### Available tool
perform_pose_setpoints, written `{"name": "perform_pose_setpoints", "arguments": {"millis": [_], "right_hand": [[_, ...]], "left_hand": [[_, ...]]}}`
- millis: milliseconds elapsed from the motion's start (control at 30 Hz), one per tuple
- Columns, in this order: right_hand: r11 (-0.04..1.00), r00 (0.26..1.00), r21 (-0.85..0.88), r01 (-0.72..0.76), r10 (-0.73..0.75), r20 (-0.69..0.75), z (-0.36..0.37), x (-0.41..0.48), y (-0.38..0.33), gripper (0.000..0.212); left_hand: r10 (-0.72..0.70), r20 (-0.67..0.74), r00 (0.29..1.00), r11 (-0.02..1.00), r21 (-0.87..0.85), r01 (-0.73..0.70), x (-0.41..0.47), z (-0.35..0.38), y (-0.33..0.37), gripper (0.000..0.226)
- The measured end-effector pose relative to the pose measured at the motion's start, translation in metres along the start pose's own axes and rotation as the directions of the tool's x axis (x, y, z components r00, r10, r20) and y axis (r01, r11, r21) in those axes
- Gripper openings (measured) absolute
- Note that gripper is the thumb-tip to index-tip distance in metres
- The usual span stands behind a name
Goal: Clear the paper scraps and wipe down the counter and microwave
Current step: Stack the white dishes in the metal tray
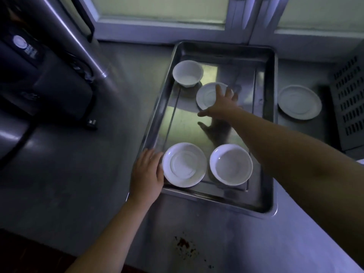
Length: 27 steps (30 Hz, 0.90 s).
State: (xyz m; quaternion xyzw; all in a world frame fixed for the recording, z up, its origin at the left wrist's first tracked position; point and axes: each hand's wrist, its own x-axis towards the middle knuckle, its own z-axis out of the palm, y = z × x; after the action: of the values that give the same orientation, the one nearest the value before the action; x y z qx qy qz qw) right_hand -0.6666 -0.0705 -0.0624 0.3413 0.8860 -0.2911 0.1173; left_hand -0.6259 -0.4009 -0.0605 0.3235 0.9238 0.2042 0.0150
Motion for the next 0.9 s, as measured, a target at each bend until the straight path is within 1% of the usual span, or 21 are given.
{"name": "perform_pose_setpoints", "arguments": {"millis": [67, 167, 267, 367, 433, 500, 567, 633, 700, 733, 800, 900], "right_hand": [[0.999, 1.0, -0.03, -0.019, 0.019, 0.007, 0.002, 0.018, -0.001, 0.137], [0.995, 0.998, -0.084, -0.05, 0.047, -0.044, 0.006, 0.039, -0.001, 0.142], [0.994, 0.997, -0.1, -0.053, 0.048, -0.057, 0.008, 0.046, 0.0, 0.142], [0.996, 0.998, -0.082, -0.037, 0.034, -0.044, 0.004, 0.027, -0.006, 0.136], [0.998, 0.998, -0.059, 0.038, -0.041, -0.049, 0.003, -0.001, -0.017, 0.132], [0.988, 0.989, -0.05, 0.148, -0.149, -0.018, 0.008, -0.043, -0.029, 0.133], [0.966, 0.968, -0.064, 0.252, -0.25, 0.034, 0.02, -0.092, -0.038, 0.134], [0.927, 0.937, -0.139, 0.348, -0.339, 0.086, 0.039, -0.135, -0.044, 0.134], [0.859, 0.902, -0.273, 0.433, -0.41, 0.137, 0.057, -0.16, -0.052, 0.133], [0.826, 0.891, -0.335, 0.453, -0.422, 0.165, 0.064, -0.166, -0.055, 0.133], [0.782, 0.892, -0.429, 0.453, -0.394, 0.223, 0.07, -0.166, -0.058, 0.134], [0.761, 0.891, -0.47, 0.448, -0.334, 0.308, 0.076, -0.162, -0.056, 0.137]], "left_hand": [[0.04, 0.024, 0.999, 0.999, 0.029, -0.04, -0.003, 0.007, -0.006, 0.032], [0.064, -0.029, 0.997, 0.997, 0.049, -0.063, -0.007, 0.016, -0.01, 0.04], [0.033, -0.103, 0.994, 0.998, 0.053, -0.028, -0.01, 0.021, -0.011, 0.043], [-0.001, -0.113, 0.994, 0.999, 0.033, 0.005, -0.01, 0.02, -0.009, 0.045], [-0.019, -0.116, 0.993, 1.0, 0.009, 0.02, -0.009, 0.018, -0.007, 0.044], [-0.03, -0.125, 0.992, 0.999, -0.045, 0.025, -0.008, 0.015, -0.006, 0.042], [-0.074, -0.13, 0.989, 0.983, -0.177, 0.051, -0.008, 0.011, -0.007, 0.042], [-0.176, -0.112, 0.978, 0.933, -0.335, 0.129, -0.007, 0.001, -0.009, 0.043], [-0.279, -0.11, 0.954, 0.884, -0.418, 0.21, -0.008, -0.012, -0.012, 0.045], [-0.31, -0.114, 0.944, 0.871, -0.432, 0.234, -0.009, -0.018, -0.014, 0.045], [-0.33, -0.101, 0.939, 0.87, -0.418, 0.26, -0.015, -0.026, -0.02, 0.046], [-0.365, 0.011, 0.931, 0.855, -0.392, 0.34, -0.029, -0.031, -0.026, 0.047]]}}
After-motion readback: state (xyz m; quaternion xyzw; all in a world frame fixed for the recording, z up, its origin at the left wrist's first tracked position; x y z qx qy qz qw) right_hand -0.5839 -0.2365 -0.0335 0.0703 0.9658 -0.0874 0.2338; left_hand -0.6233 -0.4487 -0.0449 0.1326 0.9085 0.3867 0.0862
